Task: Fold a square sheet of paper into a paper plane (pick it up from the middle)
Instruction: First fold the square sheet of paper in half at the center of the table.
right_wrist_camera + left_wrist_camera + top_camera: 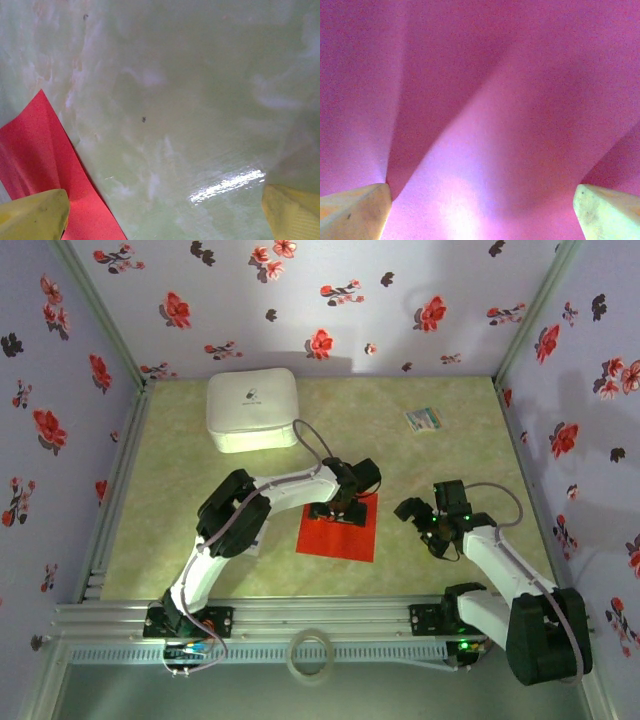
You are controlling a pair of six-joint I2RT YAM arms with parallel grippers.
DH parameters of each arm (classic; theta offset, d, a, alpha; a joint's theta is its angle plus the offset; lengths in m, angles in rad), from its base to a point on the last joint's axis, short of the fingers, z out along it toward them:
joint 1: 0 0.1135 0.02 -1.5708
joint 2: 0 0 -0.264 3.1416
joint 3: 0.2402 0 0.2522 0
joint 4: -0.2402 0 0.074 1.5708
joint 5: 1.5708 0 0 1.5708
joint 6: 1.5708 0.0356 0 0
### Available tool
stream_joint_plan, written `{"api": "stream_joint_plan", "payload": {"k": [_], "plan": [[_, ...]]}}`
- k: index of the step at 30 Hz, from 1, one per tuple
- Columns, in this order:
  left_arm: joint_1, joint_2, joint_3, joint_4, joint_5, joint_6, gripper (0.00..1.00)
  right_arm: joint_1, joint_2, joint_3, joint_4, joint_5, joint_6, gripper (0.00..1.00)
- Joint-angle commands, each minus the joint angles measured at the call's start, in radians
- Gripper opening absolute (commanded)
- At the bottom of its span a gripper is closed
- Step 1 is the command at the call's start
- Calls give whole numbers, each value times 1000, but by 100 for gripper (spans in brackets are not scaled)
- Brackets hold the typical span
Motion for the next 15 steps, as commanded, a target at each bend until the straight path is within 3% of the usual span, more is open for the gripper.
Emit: {"api": "stream_joint_plan", "payload": {"k": [1, 11, 15], "plan": [[-7, 67, -63, 23, 51, 17, 92, -6, 0, -12, 8, -12, 2, 99], [-8, 32, -61, 19, 9, 28, 81, -6, -15, -9, 7, -18, 11, 99], [-7, 0, -63, 33, -6, 41, 63, -5, -39, -7, 7, -19, 18, 99]]}}
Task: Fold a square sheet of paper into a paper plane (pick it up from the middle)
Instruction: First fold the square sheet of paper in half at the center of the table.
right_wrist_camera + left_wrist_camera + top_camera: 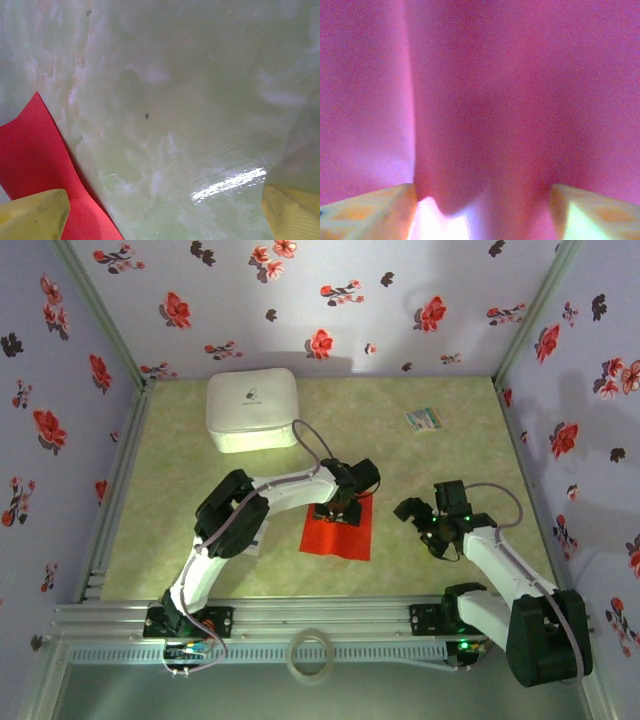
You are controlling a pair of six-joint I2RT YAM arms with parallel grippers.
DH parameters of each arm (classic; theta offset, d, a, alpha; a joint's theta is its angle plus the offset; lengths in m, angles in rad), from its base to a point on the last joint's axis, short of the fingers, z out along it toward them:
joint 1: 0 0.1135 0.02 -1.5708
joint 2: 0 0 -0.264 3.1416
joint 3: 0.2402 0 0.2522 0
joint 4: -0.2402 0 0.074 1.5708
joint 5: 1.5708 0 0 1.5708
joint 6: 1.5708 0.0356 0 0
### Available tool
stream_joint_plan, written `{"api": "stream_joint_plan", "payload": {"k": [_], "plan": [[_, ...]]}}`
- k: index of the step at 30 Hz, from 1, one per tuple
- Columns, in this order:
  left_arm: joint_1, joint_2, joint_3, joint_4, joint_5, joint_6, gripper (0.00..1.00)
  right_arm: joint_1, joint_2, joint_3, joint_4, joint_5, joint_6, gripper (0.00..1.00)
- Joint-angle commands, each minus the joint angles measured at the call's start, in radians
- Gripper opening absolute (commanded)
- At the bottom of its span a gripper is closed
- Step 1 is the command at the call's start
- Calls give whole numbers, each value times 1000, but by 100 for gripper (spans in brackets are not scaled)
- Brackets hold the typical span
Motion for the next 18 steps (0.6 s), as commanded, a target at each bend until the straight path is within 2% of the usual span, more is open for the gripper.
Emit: {"api": "stream_joint_plan", "payload": {"k": [1, 3, 7, 12, 14, 18], "plan": [[-7, 13, -37, 8, -5, 17, 61, -5, -31, -5, 8, -6, 19, 99], [-8, 0, -34, 11, -11, 17, 58, -5, -44, -6, 13, -10, 21, 99], [-7, -46, -50, 40, -21, 18, 42, -3, -63, 3, 23, -26, 28, 99], [1, -131, -97, 96, -40, 10, 35, -3, -94, 23, 1, 15, 56, 99], [12, -181, -141, 161, -11, 10, 33, -3, -106, 26, 7, 21, 50, 99], [66, -307, -308, 410, 160, -20, 32, -3, -146, 32, 35, 27, 40, 99]]}}
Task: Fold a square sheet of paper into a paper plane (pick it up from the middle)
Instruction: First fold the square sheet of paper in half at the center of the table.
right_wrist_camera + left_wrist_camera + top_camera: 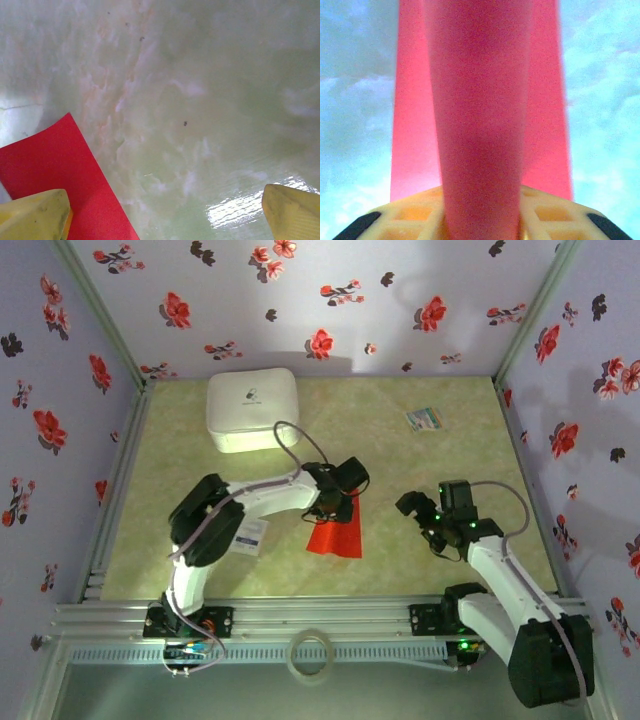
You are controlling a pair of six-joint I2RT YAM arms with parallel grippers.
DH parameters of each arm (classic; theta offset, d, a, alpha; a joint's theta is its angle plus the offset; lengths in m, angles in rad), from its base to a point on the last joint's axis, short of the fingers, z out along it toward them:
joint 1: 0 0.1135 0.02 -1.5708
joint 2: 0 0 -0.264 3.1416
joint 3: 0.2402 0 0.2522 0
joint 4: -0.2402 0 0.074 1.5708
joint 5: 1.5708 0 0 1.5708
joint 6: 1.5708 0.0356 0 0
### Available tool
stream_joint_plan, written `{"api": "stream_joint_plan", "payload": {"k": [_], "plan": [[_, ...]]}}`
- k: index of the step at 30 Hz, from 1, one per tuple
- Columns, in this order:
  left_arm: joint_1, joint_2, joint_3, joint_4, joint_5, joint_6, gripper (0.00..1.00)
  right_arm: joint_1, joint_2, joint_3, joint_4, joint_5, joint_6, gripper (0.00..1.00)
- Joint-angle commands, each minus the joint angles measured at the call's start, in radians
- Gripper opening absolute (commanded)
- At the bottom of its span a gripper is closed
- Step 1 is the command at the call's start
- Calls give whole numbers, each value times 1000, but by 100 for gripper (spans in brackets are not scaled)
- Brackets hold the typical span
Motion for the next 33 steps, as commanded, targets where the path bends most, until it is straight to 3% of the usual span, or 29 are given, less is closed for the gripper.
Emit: {"api": "stream_joint_plan", "payload": {"k": [1, 7, 13, 18, 22, 29, 33], "plan": [[63, -117, -129, 272, 178, -46, 32, -5, -37, 29, 32, 21, 13, 99], [153, -197, -338, 675, 464, -187, 31, -5, -57, 38, 123, -86, -7, 98], [167, -195, -426, 824, 577, -232, 32, -5, -52, 44, 168, -156, -18, 96], [178, -150, -546, 1161, 656, -402, 29, -5, -51, 33, 207, -182, -11, 95], [175, -118, -544, 1119, 658, -384, 29, -3, -44, 30, 226, -206, -10, 95], [150, -105, -435, 729, 541, -193, 31, -2, -36, -30, 294, -244, -4, 94], [142, -81, -415, 722, 507, -199, 31, 2, -7, -34, 319, -249, -1, 92]]}}
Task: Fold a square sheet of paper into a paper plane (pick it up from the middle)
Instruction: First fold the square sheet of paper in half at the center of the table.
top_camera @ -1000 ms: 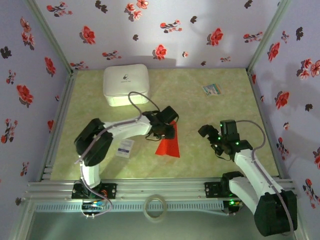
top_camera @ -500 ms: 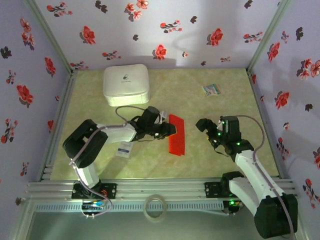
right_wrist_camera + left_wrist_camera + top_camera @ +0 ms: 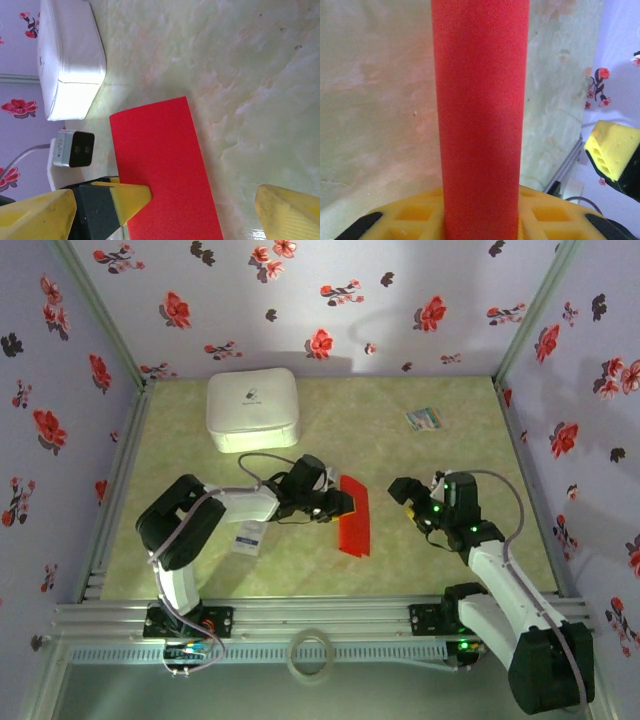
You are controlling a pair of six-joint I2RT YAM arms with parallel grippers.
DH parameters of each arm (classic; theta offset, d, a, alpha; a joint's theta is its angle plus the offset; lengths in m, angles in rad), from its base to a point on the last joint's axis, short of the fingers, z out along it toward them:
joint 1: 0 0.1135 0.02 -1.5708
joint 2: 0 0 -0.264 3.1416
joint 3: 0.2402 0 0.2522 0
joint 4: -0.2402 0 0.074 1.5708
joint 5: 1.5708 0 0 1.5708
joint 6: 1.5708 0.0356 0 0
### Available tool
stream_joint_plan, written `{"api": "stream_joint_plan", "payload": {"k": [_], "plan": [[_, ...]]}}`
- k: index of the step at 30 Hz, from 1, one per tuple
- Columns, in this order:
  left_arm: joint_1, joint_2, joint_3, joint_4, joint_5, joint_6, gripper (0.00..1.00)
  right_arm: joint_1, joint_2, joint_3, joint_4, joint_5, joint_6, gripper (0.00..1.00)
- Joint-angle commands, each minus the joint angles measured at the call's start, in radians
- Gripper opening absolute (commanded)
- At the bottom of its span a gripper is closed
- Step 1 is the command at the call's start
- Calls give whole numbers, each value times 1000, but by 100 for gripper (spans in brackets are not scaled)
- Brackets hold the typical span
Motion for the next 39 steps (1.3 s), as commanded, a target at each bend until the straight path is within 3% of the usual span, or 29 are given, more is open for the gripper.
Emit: {"api": "stream_joint_plan", "payload": {"k": [1, 14, 28, 39], "plan": [[-13, 38, 26, -81, -45, 49, 31, 3, 25, -5, 43, -25, -2, 92], [-22, 59, 28, -188, -125, 93, 35, 38, 98, 11, 2, 11, -10, 87], [-61, 41, 107, -368, -257, 168, 51, 64, 131, 25, -17, 25, -10, 86], [-62, 0, 134, -449, -306, 203, 59, 77, 135, 10, -16, 33, -4, 86]]}}
